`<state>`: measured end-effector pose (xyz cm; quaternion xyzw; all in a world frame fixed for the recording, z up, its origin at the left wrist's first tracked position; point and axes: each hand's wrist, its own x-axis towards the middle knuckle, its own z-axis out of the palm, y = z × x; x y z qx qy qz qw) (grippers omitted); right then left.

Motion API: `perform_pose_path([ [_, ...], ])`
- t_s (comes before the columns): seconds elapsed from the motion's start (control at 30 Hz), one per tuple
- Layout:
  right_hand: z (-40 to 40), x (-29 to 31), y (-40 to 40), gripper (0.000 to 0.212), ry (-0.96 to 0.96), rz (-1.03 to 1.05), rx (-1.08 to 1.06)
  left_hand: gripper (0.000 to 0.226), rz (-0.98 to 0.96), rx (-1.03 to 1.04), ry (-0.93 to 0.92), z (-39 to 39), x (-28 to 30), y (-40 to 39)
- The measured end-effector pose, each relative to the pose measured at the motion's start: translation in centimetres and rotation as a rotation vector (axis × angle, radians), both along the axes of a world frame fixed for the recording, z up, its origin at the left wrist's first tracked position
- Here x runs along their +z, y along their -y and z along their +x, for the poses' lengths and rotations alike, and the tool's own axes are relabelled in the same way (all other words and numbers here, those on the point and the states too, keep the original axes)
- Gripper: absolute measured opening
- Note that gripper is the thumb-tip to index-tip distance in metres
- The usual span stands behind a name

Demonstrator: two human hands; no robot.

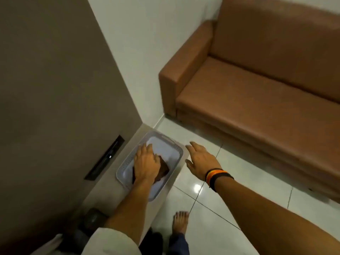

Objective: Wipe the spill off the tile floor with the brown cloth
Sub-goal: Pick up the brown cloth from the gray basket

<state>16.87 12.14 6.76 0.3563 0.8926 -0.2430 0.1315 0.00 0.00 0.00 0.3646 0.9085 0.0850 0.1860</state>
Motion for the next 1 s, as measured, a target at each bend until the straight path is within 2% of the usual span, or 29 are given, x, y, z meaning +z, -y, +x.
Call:
perform_pose_path([
  [0.1, -2.6, -5.7, 0.4, 0.054, 0.039, -0.113, -0.031, 0.055, -0.033, 0.287, 0.155, -2.1, -6.3, 0.9],
  [0.23, -7.3, -12.5, 0.8, 0.049, 0.009, -0.267, -0.113, 0.067, -0.075, 0.576, 0.333, -3.6, -14.1, 2.9],
  [0.47, -13.7, -23.7, 1.9, 0.042, 0.071, -0.485, -0.444, 0.105, -0.176, 0.649, 0.241, -3.8, -22.3, 3.0],
  [0.57, -14.4, -27.2, 2.6, 0.047, 0.106, -0.531, -0.577, 0.108, -0.203, 0.709, 0.189, -3.5, -23.6, 2.0],
  [0.67, -15.4, -29.1, 3.1, 0.048, 0.07, -0.534, -0.64, 0.094, -0.106, 0.788, 0.179, -4.1, -25.2, 2.2],
  [0.73, -16.2, -29.7, 3.3, 0.045, 0.039, -0.58, -0.677, 0.071, 0.037, 0.861, 0.282, -4.9, -25.6, 2.5],
  [0.83, -16.9, -29.9, 3.6, 0.041, -0.034, -0.658, -0.743, 0.035, 0.149, 0.87, 0.389, -5.6, -24.6, 2.0],
  [1.0, -14.8, -27.0, 2.5, 0.029, -0.281, -0.772, -0.846, 0.025, 0.388, 0.816, 0.413, -4.2, -20.3, -0.4],
])
